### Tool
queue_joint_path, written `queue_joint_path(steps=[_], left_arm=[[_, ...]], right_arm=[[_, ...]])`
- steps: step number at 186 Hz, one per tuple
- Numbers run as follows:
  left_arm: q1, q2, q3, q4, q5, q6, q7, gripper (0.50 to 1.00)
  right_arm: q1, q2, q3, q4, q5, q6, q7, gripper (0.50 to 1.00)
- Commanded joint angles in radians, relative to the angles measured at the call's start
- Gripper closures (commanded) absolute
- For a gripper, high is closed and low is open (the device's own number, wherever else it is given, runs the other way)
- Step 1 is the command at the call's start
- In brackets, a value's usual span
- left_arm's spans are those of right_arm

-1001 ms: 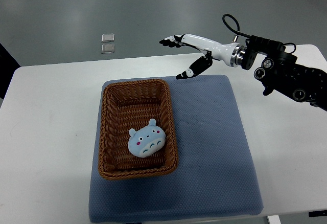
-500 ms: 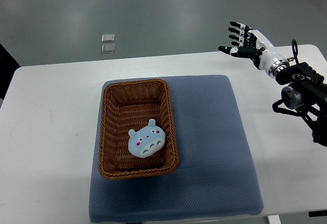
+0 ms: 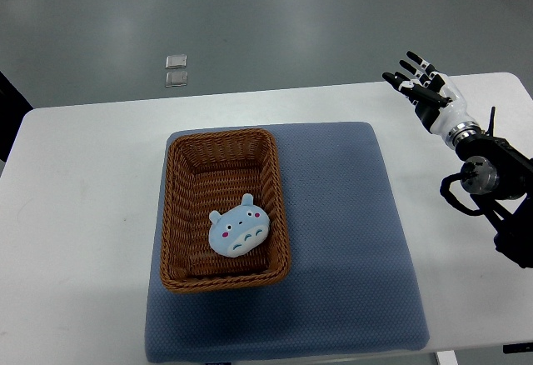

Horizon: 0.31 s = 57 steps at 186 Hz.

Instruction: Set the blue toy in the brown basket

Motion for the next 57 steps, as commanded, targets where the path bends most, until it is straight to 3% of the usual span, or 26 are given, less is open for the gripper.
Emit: queue_joint_path(steps=[1, 57], left_arm=[[0.0, 0.0, 0.0, 0.0, 0.0, 0.0, -0.001, 0.5], [0.0, 0.0, 0.0, 0.0, 0.0, 0.0, 0.001, 0.5]], right_arm=[[-0.019, 0.015, 0.011, 0.004, 0.001, 0.008, 0.002, 0.589], [-0.036, 0.022, 0.011, 0.005, 0.0, 0.067, 0.005, 0.589]])
